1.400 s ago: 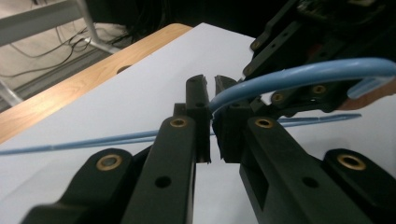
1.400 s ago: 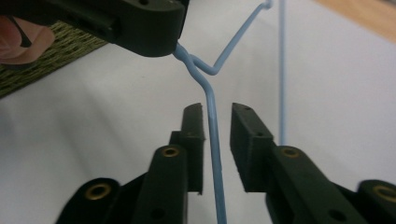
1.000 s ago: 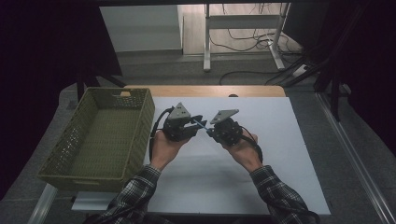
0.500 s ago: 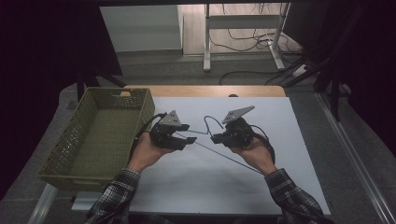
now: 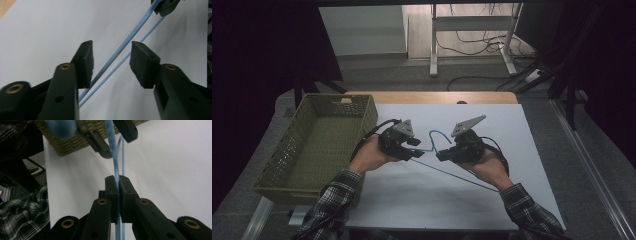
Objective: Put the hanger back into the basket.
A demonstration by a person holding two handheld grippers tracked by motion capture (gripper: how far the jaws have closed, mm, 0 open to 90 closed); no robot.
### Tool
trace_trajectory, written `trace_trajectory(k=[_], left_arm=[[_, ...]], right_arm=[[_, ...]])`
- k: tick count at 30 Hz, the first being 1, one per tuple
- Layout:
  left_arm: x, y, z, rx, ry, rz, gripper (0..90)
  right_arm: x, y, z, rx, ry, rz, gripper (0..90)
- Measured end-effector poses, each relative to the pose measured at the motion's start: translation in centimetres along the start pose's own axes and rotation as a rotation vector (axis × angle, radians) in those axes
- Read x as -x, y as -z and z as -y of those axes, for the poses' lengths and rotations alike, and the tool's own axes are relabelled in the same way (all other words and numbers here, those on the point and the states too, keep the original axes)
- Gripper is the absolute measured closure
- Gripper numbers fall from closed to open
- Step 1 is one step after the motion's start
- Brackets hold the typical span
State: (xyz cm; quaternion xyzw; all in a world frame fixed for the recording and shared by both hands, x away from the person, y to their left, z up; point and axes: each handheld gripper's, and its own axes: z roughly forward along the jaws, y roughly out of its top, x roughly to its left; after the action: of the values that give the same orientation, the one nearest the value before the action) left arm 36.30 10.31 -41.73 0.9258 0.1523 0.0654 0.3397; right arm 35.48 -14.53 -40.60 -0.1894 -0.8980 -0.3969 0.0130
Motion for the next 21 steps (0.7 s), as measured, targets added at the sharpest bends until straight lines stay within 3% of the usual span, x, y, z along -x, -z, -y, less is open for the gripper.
trace_trajectory(k=[5,9,13,16,17,18,21], left_arm=[[0.3,-0.3,-0.2,-0.043,-0.084,0.031,73.8],[1.3,-0.2,-0.4,-0.072,-0.157,0.054,85.5],[1.9,0.0,-0.7,-0.085,-0.096,0.029,87.3],[2.1,0.3,-0.7,-0.079,-0.020,0.025,87.4],[2.1,0.3,-0.7,-0.079,-0.020,0.025,87.4],[2.0,0.5,-0.6,-0.066,0.031,0.008,87.4],[1.8,1.1,-0.3,-0.032,0.112,0.007,87.4]], right_arm=[[-0.1,0.0,-0.1,-0.009,0.016,-0.023,86.8],[0.3,0.1,0.0,-0.024,0.030,0.003,86.4],[0.7,0.2,0.1,-0.020,0.048,0.040,83.3],[0.3,0.4,0.1,0.001,0.068,0.097,65.7],[0.2,0.6,0.0,0.013,0.072,0.108,62.5],[0.1,0.9,0.0,0.025,0.075,0.122,58.8],[-0.5,2.1,-0.3,0.059,0.086,0.190,49.7]])
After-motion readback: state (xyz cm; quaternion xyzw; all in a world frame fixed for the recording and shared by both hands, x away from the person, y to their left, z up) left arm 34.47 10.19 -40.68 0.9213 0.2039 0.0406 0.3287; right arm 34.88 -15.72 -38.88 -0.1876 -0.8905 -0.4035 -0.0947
